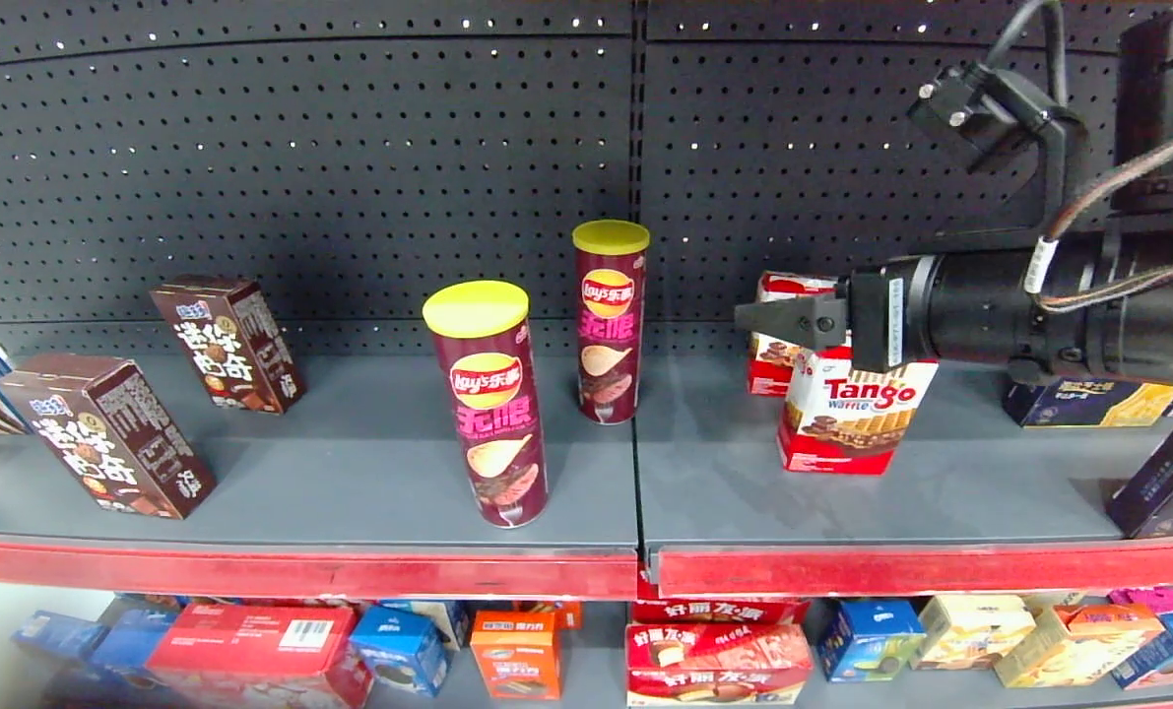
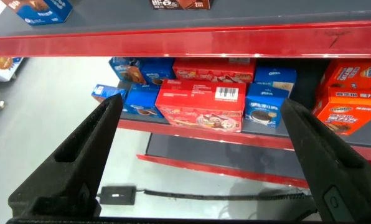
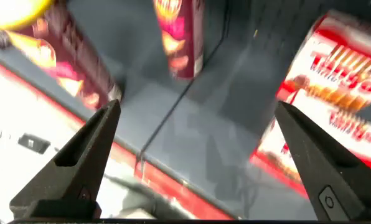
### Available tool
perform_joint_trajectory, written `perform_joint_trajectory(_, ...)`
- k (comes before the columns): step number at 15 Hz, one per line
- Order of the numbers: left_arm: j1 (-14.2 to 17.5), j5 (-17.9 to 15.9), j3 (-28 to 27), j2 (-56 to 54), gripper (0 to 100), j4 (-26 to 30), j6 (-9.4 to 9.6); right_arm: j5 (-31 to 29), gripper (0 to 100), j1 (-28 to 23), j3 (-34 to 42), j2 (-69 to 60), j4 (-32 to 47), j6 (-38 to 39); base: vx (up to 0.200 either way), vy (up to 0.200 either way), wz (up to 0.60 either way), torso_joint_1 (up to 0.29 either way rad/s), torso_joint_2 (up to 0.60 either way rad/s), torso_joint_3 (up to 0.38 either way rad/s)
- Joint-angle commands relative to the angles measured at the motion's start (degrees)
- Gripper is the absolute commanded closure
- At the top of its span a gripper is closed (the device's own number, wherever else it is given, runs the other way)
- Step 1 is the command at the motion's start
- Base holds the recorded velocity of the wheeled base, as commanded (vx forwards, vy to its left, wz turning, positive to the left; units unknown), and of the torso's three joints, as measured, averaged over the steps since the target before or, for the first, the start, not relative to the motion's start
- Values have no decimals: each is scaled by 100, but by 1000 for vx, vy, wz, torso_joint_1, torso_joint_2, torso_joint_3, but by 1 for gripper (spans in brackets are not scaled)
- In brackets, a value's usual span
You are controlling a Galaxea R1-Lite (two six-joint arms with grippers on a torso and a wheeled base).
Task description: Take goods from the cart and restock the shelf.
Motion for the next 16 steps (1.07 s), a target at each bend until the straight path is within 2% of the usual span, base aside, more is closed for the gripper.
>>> perform_joint_trajectory(1, -2, 4, 28, 24, 0, 0, 1, 24, 0, -165, -418, 923, -403, -15, 0, 0, 0, 0, 0, 0)
perform_joint_trajectory(3, -2, 4, 28, 24, 0, 0, -8, 42, 0, -235, -699, 1319, -447, -24, 0, 0, 0, 0, 0, 0)
perform_joint_trajectory(4, -2, 4, 28, 24, 0, 0, 1, 130, 0, -314, -1094, 1776, -447, -33, 0, 0, 0, 0, 0, 0)
perform_joint_trajectory(9, -2, 4, -60, 15, 0, -9, 1, 156, 0, -393, -1815, 2417, -438, -51, 0, 0, 0, 0, 0, 0)
perform_joint_trajectory(16, 7, 12, -60, -55, 0, -18, 1, 130, 0, -543, -1947, 2540, -429, -323, 0, 0, 0, 0, 0, 0)
